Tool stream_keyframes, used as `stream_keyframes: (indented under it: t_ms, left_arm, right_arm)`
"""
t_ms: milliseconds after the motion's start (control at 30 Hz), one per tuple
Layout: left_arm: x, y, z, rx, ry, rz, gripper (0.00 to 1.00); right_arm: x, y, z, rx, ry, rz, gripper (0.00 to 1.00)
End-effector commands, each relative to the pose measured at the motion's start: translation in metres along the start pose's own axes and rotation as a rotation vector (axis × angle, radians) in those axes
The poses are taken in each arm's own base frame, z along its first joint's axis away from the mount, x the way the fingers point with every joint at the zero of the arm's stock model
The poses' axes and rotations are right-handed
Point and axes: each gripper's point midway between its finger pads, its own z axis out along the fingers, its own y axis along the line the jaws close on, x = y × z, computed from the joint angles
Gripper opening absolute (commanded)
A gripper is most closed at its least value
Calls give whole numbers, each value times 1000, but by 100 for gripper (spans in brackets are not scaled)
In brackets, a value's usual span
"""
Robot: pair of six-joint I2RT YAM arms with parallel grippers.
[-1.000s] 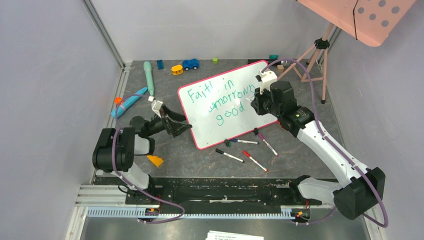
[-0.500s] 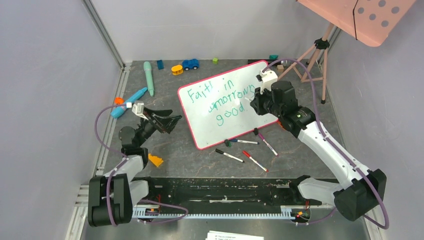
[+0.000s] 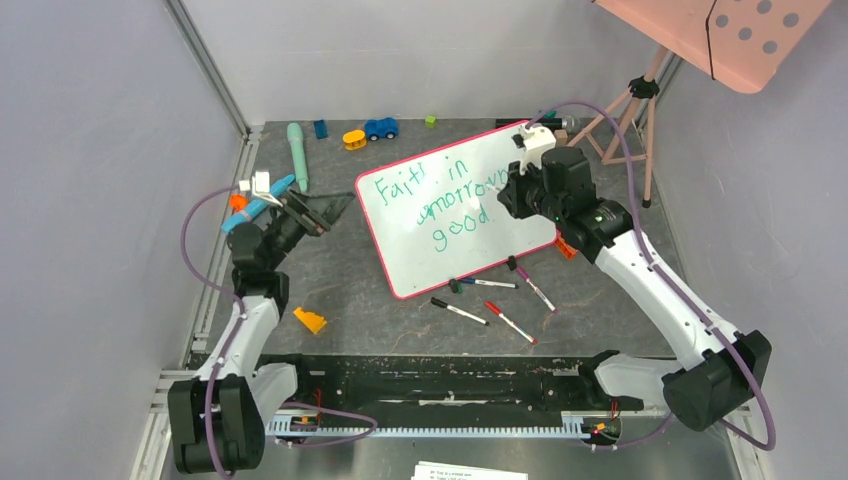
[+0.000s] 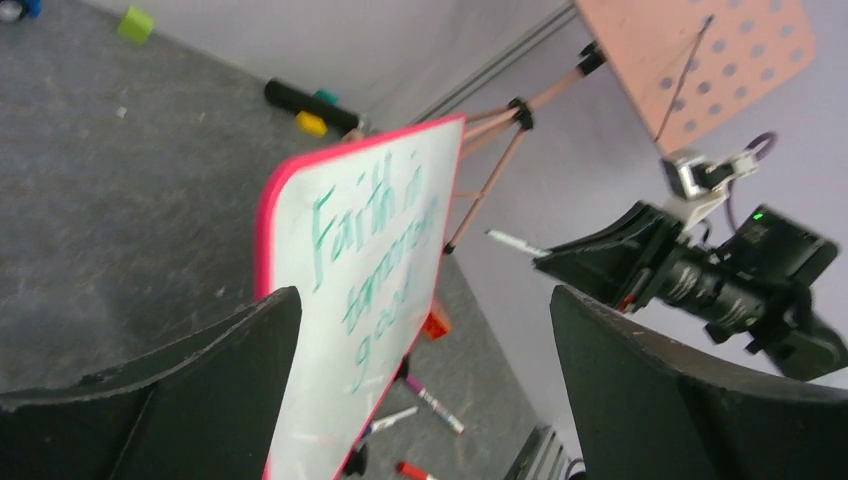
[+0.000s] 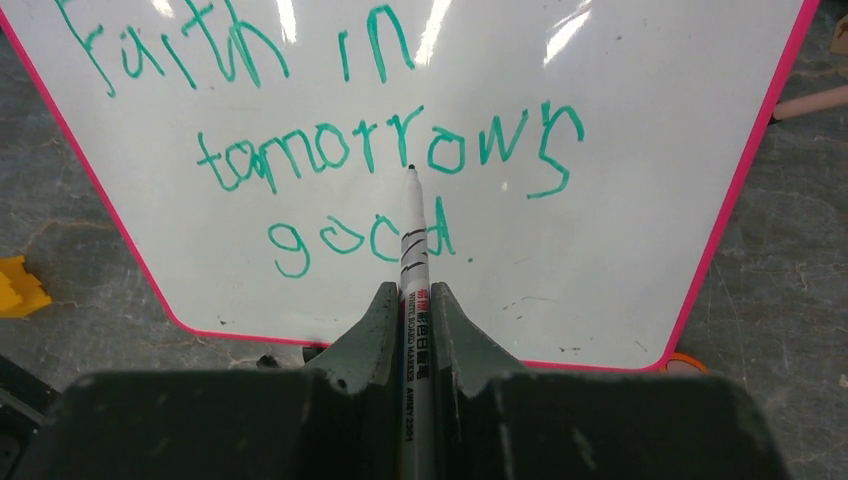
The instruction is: Write a sentence on the whiteboard
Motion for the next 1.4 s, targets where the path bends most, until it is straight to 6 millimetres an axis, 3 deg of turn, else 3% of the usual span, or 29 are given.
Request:
stream_keyframes:
  t_ms: [0,67,200,267,333,400,433,567,667,733,800,900,1067,1200,1367]
  left_arm:
    - [-34,-54,12,35,65,-73,100]
    - [-40,-65,11,-20,135,-2,100]
    - [-36,-52,-10,-217,203,80,100]
    - [-39,-35,-33,-398,181,122,100]
    - [-59,-3,-73,-738,73,151,100]
    - [-67,9,-107,-931,29,200,100]
    - [-67,8,-109,-932,34,228,100]
    - [-52,-2,-107,-896,93,189,100]
    - [-34,10,-119,-949,128,130,100]
    - [-20,-9,-102,-762,205,170,100]
    - [-22,-38,-94,-621,207,221,100]
    - [-23,-46,-98,-614,237,249,100]
    - [15,-52,-71,-498,309,-31,96]
    - [34,-58,-65,-525,327,41,95]
    - [93,-69,-47,-560,494,107,88]
  right_arm:
    - [-36,3,-11,5,-53,36,0]
    - [-40,8,-15,-12,-42,52,0]
    - [-41,8,-21,-4,-14,58,0]
    - [-44,7,-25,6,-6,63,0]
    - [-48,4,-29,22,1,63,0]
    - [-51,4,-33,27,4,62,0]
    - [-52,4,-34,28,4,60,0]
    - [-56,6,-37,28,8,89,0]
    - [-58,7,-42,26,-2,110,0]
    - [-55,7,-46,26,-5,111,0]
    - [-51,3,-50,43,-8,109,0]
    - [-42,4,-54,35,-11,110,0]
    - [-21,9,-53,-5,13,99,0]
    - [-6,10,-58,-14,7,128,0]
    - [15,9,-63,-9,9,178,0]
